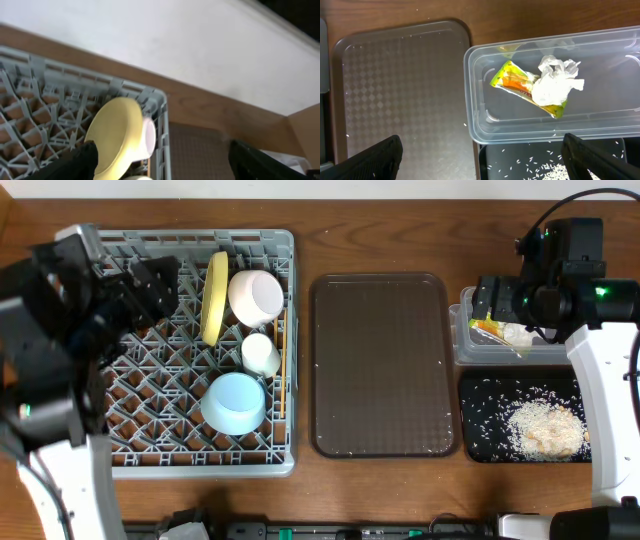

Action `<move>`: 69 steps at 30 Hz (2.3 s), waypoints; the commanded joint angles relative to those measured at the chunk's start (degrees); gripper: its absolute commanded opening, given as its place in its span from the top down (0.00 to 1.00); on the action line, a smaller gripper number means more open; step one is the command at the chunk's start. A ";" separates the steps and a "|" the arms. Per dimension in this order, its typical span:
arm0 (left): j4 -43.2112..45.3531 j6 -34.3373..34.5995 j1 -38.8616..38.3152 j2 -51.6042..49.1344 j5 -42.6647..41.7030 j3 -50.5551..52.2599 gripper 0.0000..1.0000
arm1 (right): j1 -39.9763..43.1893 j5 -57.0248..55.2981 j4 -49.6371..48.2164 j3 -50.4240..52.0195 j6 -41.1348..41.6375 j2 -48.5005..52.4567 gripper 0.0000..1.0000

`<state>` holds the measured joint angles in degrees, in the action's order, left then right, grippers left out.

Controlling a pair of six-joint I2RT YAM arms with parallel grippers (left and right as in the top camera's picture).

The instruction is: Sort waste into correct bins and load items into the dishwasher rack

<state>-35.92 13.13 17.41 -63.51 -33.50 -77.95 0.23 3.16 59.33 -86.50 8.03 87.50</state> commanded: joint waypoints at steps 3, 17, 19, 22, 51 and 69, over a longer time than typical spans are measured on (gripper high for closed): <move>-0.07 0.31 -0.13 2.80 0.07 -1.42 0.12 | -0.42 -0.11 0.11 -0.26 -0.61 0.11 0.01; -0.09 0.31 -0.13 1.77 0.07 -1.40 0.08 | -0.42 -0.11 0.11 -0.26 -0.61 0.11 0.01; -0.09 0.31 -0.13 1.66 0.07 -1.40 0.08 | -0.42 -0.13 0.11 -0.28 -0.59 0.11 0.01; -0.11 0.31 -0.13 1.60 0.07 -1.40 0.08 | -0.42 -0.11 0.09 -0.28 -0.59 0.11 0.01; -0.31 0.31 -0.13 1.27 0.07 -1.36 0.07 | -0.55 -0.11 0.11 -0.26 -0.61 -2.47 0.01; -0.48 0.31 -0.13 1.22 0.07 -1.36 0.07 | -1.09 -0.11 0.26 -0.26 -0.61 -33.62 0.01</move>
<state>-36.23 13.34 17.41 -62.06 -33.47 -77.95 0.08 3.16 59.35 -86.50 8.03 56.10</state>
